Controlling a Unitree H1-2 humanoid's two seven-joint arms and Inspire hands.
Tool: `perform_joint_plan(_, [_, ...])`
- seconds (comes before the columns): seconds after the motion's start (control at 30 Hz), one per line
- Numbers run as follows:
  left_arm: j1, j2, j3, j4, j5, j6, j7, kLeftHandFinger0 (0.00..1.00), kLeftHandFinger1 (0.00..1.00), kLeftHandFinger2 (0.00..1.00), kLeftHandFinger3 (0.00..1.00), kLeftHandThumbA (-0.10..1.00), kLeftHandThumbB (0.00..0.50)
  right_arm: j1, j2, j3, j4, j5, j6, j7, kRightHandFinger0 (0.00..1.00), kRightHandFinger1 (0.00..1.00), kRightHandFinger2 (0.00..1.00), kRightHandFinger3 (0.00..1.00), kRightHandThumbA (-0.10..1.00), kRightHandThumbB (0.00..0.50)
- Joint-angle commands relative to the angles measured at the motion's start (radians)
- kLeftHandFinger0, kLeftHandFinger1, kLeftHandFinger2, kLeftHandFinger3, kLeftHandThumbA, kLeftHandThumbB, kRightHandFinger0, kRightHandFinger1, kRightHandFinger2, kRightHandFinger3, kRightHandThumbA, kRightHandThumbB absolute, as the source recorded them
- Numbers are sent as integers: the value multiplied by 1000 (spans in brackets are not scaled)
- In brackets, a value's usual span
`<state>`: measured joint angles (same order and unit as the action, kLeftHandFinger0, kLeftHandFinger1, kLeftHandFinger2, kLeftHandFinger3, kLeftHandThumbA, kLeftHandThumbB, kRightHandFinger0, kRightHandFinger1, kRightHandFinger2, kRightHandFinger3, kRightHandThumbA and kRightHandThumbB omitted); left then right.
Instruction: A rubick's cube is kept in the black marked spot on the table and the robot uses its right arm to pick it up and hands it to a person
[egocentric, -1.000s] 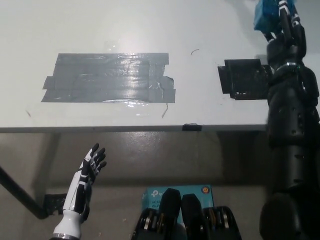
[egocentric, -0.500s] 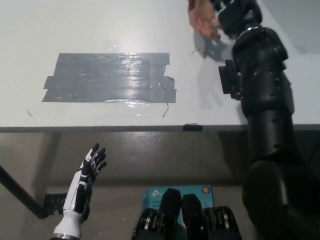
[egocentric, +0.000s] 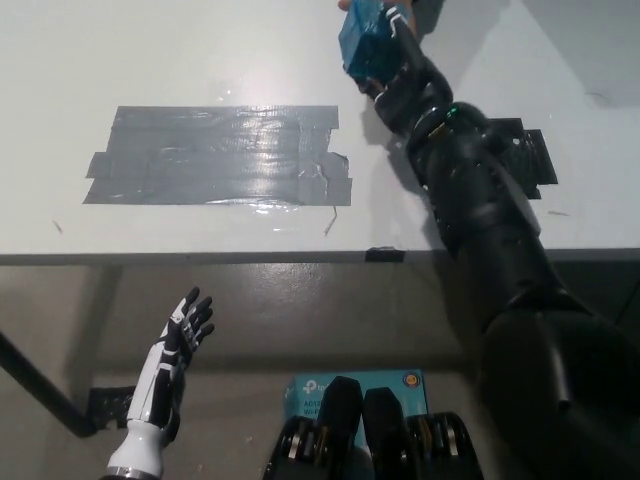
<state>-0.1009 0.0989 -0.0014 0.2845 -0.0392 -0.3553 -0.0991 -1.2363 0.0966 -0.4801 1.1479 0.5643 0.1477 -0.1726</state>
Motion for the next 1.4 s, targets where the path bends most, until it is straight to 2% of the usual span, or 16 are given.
perform_joint_plan(0.0, [-6,12,-6,-27,15,-5,-6,1000,1000,1000,1000,1000,29,-91,-6,23,52,-29,-107,35,0,340,894,1000,-100,155])
perform_joint_plan(0.03, [-8,10,-4,-23,6,-6,-8,1000,1000,1000,1000,1000,33,-95,-10,32,71,-38,-117,36,0,329,902,1000,-100,144])
perform_joint_plan(0.23, [-14,9,-6,-17,12,-8,-7,1000,1000,1000,1000,1000,36,-116,-22,44,133,-54,-156,31,0,367,934,1000,-100,151])
perform_joint_plan(0.37, [-17,9,-4,-16,9,1,-6,1000,1000,1000,1000,1000,49,-126,-26,37,145,-50,-169,25,0,344,945,1000,-100,149])
perform_joint_plan(0.43, [-15,11,-5,-20,17,-2,-3,1000,1000,1000,1000,1000,44,-129,-26,29,148,-44,-177,26,0,330,926,1000,-100,129])
perform_joint_plan(0.77, [-20,11,-2,-18,12,-3,-4,1000,1000,1000,1000,1000,48,-133,-40,40,136,-60,-210,15,0,331,876,1000,-100,109])
perform_joint_plan(0.83, [-20,11,-3,-20,13,-1,-4,1000,1000,1000,1000,1000,48,-130,-46,72,131,-99,-250,6,0,326,849,884,-100,128])
perform_joint_plan(0.87, [-20,11,-3,-20,13,-1,-4,1000,1000,1000,1000,1000,48,-130,-48,78,131,-107,-256,3,0,325,846,876,-100,130])
perform_joint_plan(0.9, [-21,11,-3,-19,14,-2,-4,1000,1000,1000,1000,1000,48,-131,-51,94,130,-127,-269,-9,0,327,830,821,-100,140])
perform_joint_plan(0.93, [-21,11,-3,-18,14,-3,-5,1000,1000,1000,1000,1000,42,-133,-54,124,128,-160,-291,-32,0,364,837,795,-100,158])
perform_joint_plan(0.97, [-22,11,-3,-18,14,-3,-5,1000,1000,1000,1000,1000,38,-136,-59,152,126,-191,-307,-55,1,427,866,754,-100,155])
perform_joint_plan(1.07, [-26,13,-3,-17,16,-3,-5,1000,1000,1000,1000,1000,39,-147,-77,210,128,-243,-330,-88,87,550,882,751,-100,153])
perform_joint_plan(1.2, [-25,12,-4,-15,17,-6,-5,1000,1000,1000,1000,1000,31,-157,-96,281,143,-302,-353,-128,72,538,858,745,-100,137])
perform_joint_plan(1.37, [-26,10,-3,-21,14,1,-6,1000,1000,1000,1000,1000,31,-166,-113,385,160,-401,-358,-200,27,488,818,750,-100,146])
